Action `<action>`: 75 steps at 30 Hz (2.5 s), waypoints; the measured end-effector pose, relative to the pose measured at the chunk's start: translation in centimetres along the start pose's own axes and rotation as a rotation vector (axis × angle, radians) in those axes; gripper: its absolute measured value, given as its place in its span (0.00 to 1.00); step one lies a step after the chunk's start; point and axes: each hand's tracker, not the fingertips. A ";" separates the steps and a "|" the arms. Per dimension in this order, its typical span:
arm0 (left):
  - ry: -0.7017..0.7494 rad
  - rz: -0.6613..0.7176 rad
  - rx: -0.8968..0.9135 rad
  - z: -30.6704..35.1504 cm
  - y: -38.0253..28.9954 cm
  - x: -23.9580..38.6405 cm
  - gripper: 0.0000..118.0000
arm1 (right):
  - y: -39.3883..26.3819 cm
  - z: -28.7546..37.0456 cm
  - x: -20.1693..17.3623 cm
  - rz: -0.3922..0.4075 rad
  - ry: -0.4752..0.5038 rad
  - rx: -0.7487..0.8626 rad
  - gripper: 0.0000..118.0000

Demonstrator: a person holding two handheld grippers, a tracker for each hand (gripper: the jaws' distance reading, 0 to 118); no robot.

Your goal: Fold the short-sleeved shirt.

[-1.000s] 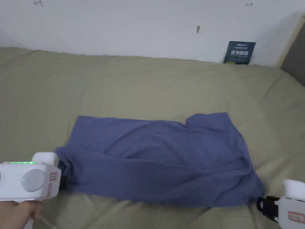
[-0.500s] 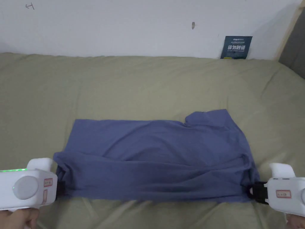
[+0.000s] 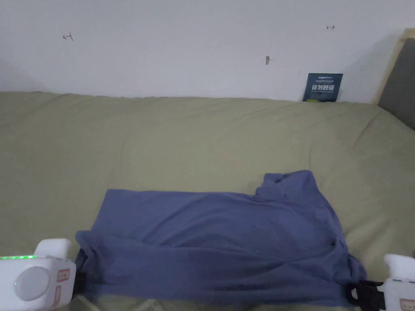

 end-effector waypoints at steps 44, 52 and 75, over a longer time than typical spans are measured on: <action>-0.073 0.035 0.153 -3.6 10.2 -1.3 0.00 | 5.3 0.3 -2.5 0.007 -0.188 0.199 0.00; -0.047 0.032 0.008 -9.7 15.3 -0.8 0.97 | 7.0 -3.4 -0.3 -0.003 -0.180 0.119 0.00; -0.055 -0.022 0.001 -12.5 15.5 1.7 0.02 | 17.6 -12.7 1.2 0.067 -0.161 -0.058 1.00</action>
